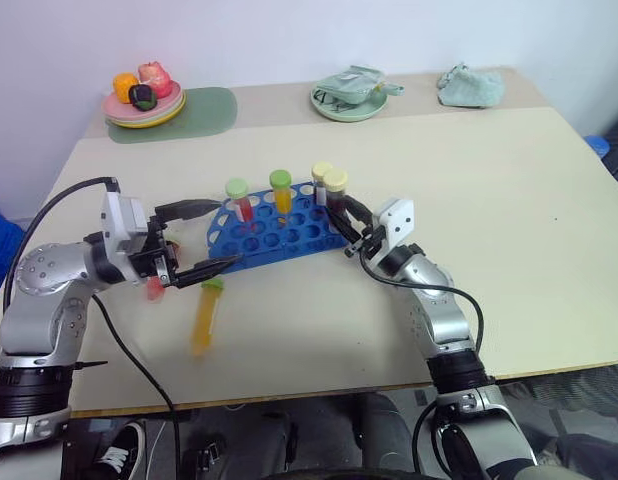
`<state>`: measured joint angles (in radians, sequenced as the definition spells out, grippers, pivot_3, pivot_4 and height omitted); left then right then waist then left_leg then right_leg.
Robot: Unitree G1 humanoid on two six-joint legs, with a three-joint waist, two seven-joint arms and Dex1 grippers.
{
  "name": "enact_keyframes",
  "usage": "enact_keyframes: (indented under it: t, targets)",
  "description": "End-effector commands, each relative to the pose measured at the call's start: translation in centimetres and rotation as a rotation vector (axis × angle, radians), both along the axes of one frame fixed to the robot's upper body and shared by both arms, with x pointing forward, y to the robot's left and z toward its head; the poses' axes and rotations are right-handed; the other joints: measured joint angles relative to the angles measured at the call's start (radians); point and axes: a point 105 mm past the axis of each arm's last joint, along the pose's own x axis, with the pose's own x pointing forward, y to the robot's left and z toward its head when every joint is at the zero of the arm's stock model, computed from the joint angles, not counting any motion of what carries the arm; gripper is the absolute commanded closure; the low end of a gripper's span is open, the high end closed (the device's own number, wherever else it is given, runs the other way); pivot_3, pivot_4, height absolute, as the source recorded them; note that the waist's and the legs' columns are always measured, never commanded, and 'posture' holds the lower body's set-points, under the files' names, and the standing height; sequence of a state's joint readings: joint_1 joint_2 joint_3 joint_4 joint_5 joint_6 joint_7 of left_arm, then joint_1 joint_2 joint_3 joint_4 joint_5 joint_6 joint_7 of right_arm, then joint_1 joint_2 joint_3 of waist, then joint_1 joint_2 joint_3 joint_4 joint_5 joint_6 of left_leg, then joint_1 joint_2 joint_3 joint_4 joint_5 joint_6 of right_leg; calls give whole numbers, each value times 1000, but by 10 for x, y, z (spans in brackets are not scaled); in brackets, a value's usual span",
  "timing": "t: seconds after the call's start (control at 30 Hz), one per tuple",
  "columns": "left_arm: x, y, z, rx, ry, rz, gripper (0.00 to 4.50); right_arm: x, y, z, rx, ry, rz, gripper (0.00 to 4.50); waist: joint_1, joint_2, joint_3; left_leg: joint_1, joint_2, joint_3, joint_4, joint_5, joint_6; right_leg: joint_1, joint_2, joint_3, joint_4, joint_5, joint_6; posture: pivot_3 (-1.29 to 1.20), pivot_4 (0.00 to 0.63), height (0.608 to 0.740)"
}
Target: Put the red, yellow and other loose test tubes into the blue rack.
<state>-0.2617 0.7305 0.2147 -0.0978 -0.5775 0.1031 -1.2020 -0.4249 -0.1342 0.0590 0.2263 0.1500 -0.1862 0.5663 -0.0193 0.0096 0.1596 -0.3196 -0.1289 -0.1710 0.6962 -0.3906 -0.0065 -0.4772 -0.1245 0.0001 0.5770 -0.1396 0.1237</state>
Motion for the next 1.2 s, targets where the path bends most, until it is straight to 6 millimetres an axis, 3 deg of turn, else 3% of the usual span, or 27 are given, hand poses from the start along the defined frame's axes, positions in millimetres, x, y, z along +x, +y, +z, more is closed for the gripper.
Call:
enact_keyframes:
  t: [0.03, 0.23, 0.73, 1.2]
  targets:
    - [-2, 8, 6, 6, -29, 8, 0, 4, 2, 12, 17, -48, -3, 3652, -1, 0, 0, 0, 0, 0, 0, 0, 0, 0, 0, 0, 0, 0, 0, 0, 150, 740]
    - [-3, 16, 1, 12, -26, 12, 0, 12, -4, 12, 20, -51, -28, 3652, -1, 0, 0, 0, 3, 1, 0, -1, -1, 0, 3, 0, 0, 1, -2, 0, 150, 740]
    - [-6, 11, 5, 11, -32, 7, 0, -6, 17, 7, 36, -41, 44, 3652, -1, 0, 0, 1, 4, 1, 0, -1, -2, -1, 4, 0, 0, 1, -2, 0, 150, 740]
    - [-7, 6, 11, 19, -33, 15, 0, 6, 5, -1, 114, 64, 39, 3652, -1, 0, 0, 1, 5, 2, 0, -1, -2, -1, 5, 0, 0, 2, -3, 0, 150, 740]
